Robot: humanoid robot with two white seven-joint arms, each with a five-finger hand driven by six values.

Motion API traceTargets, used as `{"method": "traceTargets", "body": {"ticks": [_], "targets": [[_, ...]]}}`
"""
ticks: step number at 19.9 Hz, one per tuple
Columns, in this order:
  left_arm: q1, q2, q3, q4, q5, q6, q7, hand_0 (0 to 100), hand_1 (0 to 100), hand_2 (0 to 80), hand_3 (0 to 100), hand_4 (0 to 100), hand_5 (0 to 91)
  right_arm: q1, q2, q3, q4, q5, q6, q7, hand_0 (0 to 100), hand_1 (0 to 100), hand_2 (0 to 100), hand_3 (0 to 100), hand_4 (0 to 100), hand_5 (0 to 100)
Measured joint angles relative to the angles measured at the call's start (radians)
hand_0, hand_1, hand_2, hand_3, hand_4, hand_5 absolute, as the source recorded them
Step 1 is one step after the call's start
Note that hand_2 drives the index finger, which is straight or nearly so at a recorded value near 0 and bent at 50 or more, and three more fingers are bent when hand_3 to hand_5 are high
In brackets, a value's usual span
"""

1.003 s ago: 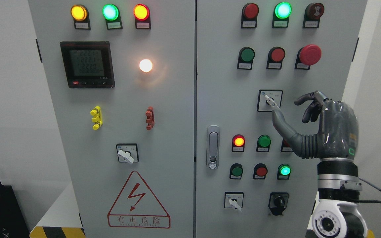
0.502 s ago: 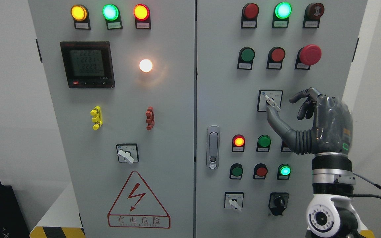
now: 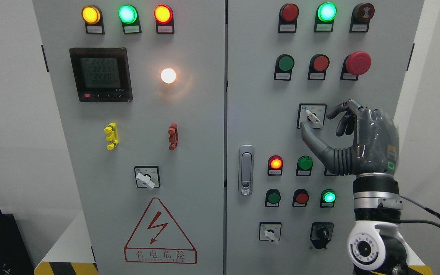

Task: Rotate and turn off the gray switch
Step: 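Pinch the black switch handle between right thumb and fingers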

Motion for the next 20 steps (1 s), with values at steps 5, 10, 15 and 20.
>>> {"method": "traceTargets", "body": {"ticks": [5, 10, 15, 20], "targets": [[0.000, 0.000, 0.000, 0.000, 0.000, 0.000, 0.000, 12, 39, 0.0, 0, 0, 0.0, -0.008, 0.000, 0.004, 0.011, 0.010, 0.014, 0.014, 3, 40, 57, 90, 91, 100], [0.000, 0.000, 0.000, 0.000, 0.000, 0.000, -0.004, 12, 39, 0.0, 0, 0, 0.0, -0.010, -0.002, 0.000, 0.018, 0.014, 0.018, 0.017, 3, 39, 56, 90, 91, 100], [0.000, 0.000, 0.000, 0.000, 0.000, 0.000, -0.003, 12, 39, 0.0, 0, 0, 0.0, -0.012, -0.004, -0.009, 0.025, 0.017, 0.018, 0.017, 3, 39, 57, 89, 91, 100], [0.000, 0.000, 0.000, 0.000, 0.000, 0.000, 0.000, 12, 39, 0.0, 0, 0, 0.0, -0.017, -0.006, -0.015, 0.031, 0.017, 0.018, 0.017, 3, 38, 58, 89, 91, 100]]}}
